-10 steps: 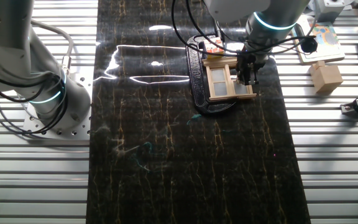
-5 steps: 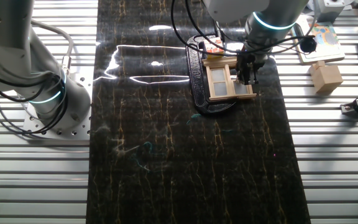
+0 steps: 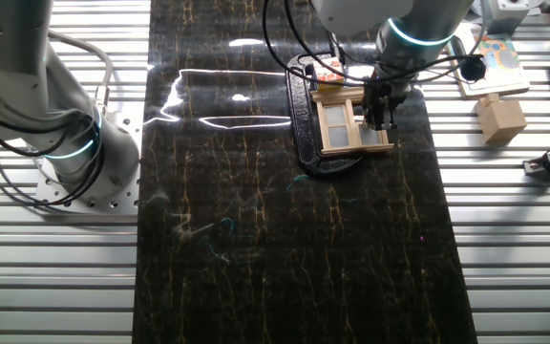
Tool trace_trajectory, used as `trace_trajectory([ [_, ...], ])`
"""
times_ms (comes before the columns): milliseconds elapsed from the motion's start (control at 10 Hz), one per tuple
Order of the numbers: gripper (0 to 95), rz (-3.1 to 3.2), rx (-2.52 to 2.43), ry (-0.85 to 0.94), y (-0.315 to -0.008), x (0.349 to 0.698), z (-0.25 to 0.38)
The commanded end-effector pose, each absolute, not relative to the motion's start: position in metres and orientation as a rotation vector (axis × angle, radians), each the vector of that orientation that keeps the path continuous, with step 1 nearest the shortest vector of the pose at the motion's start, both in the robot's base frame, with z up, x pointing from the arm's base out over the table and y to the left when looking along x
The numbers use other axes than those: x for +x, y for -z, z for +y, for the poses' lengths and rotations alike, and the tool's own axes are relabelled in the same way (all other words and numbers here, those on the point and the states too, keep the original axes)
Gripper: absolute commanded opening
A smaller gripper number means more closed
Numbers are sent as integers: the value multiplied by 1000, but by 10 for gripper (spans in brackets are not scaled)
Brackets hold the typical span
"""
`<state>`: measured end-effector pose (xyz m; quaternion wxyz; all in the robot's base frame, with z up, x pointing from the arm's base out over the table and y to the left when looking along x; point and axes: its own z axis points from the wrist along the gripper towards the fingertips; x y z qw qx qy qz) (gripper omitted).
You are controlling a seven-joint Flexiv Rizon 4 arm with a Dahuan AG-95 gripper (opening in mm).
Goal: Close a sliding window
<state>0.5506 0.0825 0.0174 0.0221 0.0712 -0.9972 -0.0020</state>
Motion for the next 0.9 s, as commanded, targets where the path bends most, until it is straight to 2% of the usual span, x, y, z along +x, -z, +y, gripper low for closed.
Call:
trace_trajectory([
  [100, 0, -3093, 228, 4, -18, 551, 80],
  [900, 0, -3091, 233, 4, -19, 550, 78],
])
